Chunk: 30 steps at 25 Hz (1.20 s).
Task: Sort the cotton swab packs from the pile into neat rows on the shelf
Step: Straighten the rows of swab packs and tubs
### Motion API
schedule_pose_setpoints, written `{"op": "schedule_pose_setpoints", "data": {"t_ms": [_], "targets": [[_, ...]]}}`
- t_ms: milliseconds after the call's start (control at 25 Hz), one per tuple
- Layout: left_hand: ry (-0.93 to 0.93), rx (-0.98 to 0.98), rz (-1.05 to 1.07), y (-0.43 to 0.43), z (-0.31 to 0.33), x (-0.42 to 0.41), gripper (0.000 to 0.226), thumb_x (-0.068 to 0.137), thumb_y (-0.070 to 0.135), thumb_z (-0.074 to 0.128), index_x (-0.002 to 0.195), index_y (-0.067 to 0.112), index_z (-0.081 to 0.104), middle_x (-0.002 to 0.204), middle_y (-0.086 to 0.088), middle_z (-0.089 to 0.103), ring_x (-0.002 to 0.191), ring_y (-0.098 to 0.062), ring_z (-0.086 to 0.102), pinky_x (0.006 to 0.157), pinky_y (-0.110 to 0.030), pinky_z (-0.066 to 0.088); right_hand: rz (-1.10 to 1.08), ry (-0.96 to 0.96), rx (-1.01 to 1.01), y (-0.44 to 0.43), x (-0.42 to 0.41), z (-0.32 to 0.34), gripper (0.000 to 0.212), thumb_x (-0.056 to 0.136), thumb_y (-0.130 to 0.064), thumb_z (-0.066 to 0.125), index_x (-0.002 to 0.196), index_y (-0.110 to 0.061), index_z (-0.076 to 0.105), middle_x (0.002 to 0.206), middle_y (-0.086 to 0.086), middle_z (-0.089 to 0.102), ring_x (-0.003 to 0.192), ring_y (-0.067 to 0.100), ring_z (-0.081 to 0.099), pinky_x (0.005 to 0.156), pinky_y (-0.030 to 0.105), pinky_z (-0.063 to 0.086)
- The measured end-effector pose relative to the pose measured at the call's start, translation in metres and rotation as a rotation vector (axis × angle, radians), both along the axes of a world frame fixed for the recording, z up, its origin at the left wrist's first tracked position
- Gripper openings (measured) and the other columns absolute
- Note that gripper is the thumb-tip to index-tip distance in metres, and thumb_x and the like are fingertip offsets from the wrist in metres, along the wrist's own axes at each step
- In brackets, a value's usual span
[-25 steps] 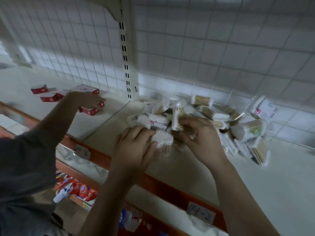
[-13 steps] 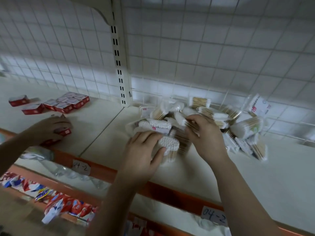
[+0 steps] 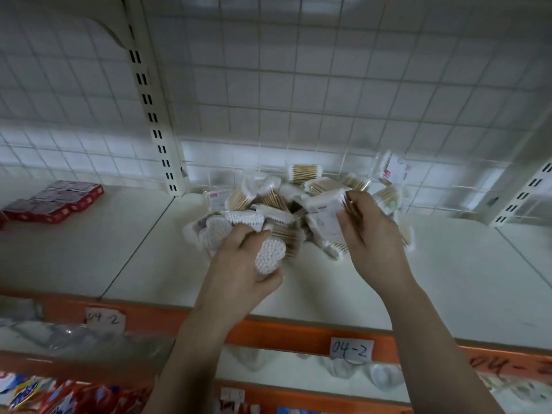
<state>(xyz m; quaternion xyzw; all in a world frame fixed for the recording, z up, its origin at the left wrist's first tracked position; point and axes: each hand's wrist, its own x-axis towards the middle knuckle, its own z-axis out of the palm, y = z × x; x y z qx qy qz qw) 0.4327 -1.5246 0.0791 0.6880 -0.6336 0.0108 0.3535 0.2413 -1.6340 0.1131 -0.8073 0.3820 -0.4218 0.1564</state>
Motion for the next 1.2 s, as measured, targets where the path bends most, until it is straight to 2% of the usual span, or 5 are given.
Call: {"op": "schedule_pose_setpoints", "data": {"t_ms": [120, 440, 600, 800, 1200], "targets": [[0.066, -0.039, -0.018, -0.003, 0.007, -0.01, 0.059, 0.066, 0.058, 0.06, 0.114, 0.024, 0.06, 0.115, 0.007, 0.044, 0.102, -0.011, 0.052, 0.086, -0.024, 0.043, -0.027, -0.03, 0.098, 0.005, -0.018, -0.003, 0.027, 0.098, -0.028, 0.045, 0.124, -0.02, 0.046, 0.087, -0.001, 0.063, 0.072, 0.015, 0.064, 0.057, 0.036, 0.056], [0.064, -0.023, -0.148, -0.028, 0.023, -0.081, 0.055, 0.065, 0.057, 0.069, 0.103, 0.025, 0.045, 0.089, 0.004, 0.056, 0.079, -0.015, 0.052, 0.059, -0.027, 0.037, -0.182, -0.132, 0.265, 0.025, -0.104, 0.0, 0.04, 0.087, -0.015, 0.065, 0.121, -0.029, 0.048, 0.087, -0.002, 0.064, 0.07, 0.013, 0.064, 0.061, 0.021, 0.053], [0.085, -0.037, -0.261, -0.039, 0.03, -0.144, 0.057, 0.062, 0.064, 0.059, 0.103, 0.029, 0.043, 0.082, 0.006, 0.058, 0.077, -0.017, 0.054, 0.062, -0.031, 0.041, -0.343, -0.097, 0.234, 0.04, -0.169, 0.0, 0.041, 0.075, -0.01, 0.071, 0.109, -0.027, 0.055, 0.084, -0.012, 0.067, 0.074, -0.002, 0.057, 0.057, 0.006, 0.039], [0.068, -0.076, -0.345, -0.033, 0.033, -0.24, 0.051, 0.067, 0.064, 0.056, 0.11, 0.037, 0.058, 0.087, 0.006, 0.067, 0.081, -0.017, 0.061, 0.065, -0.025, 0.042, -0.454, -0.066, 0.204, 0.071, -0.272, -0.001, 0.03, 0.072, -0.01, 0.07, 0.089, -0.033, 0.06, 0.076, -0.017, 0.065, 0.07, -0.002, 0.058, 0.056, 0.011, 0.039], [0.103, -0.1, -0.49, -0.019, 0.027, -0.44, 0.033, 0.075, 0.053, 0.051, 0.096, 0.029, 0.062, 0.095, 0.011, 0.056, 0.084, -0.012, 0.057, 0.069, -0.033, 0.05, -0.497, -0.048, 0.184, 0.122, -0.474, -0.013, 0.024, 0.088, -0.02, 0.062, 0.108, -0.027, 0.049, 0.088, -0.021, 0.06, 0.077, 0.004, 0.053, 0.064, 0.012, 0.038]]}}
